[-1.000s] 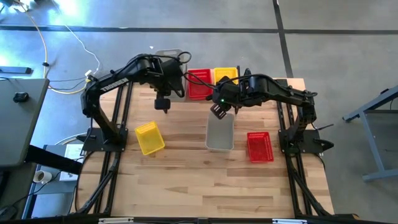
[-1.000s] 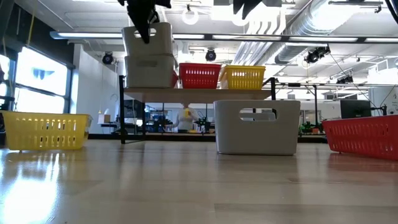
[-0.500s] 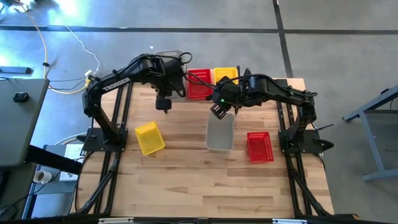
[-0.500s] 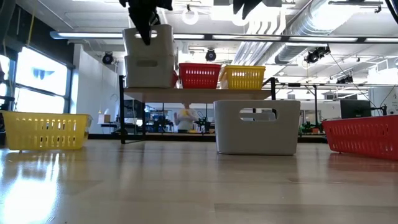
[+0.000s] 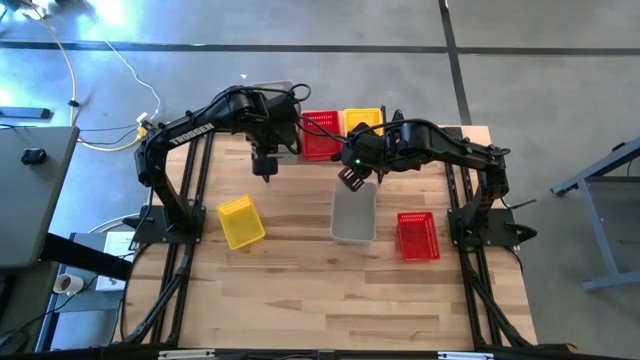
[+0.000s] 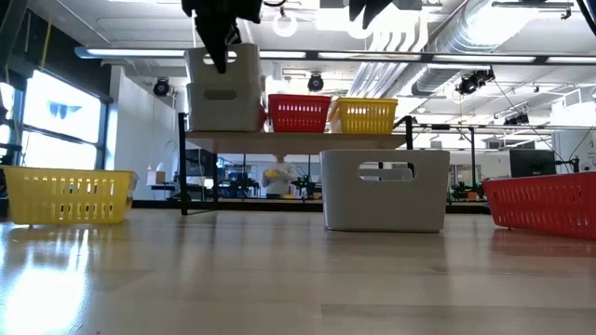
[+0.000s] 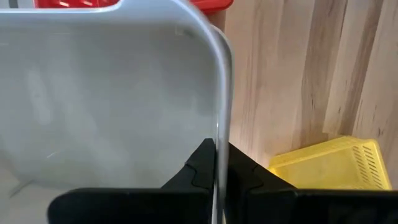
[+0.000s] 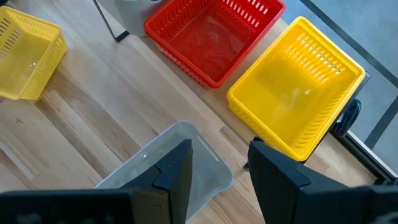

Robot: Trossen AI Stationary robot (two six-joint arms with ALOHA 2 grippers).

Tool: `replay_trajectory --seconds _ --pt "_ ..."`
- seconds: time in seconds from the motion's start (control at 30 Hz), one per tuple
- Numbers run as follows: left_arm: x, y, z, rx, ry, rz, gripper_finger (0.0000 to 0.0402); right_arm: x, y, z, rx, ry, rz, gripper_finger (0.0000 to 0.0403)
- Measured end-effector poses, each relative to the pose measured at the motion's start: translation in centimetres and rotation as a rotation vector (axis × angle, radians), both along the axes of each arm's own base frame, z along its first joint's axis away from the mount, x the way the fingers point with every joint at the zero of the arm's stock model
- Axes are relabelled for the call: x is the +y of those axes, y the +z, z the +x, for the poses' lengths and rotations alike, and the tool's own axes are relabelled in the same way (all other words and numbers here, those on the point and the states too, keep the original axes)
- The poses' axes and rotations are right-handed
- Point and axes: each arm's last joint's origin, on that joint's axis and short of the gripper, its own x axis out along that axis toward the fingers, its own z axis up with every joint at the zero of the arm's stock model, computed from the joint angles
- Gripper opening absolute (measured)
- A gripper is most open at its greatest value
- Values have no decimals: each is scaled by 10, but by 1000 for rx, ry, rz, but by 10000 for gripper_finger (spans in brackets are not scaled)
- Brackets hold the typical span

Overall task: Stack baskets on shelf by color
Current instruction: Stack the bottom gray bin on top of the gray bin on the shelf

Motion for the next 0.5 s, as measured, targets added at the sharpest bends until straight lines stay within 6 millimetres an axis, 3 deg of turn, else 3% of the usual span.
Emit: replay_trajectory --seconds 0.5 --pt "0 0 0 11 -7 17 12 0 0 0 0 0 0 142"
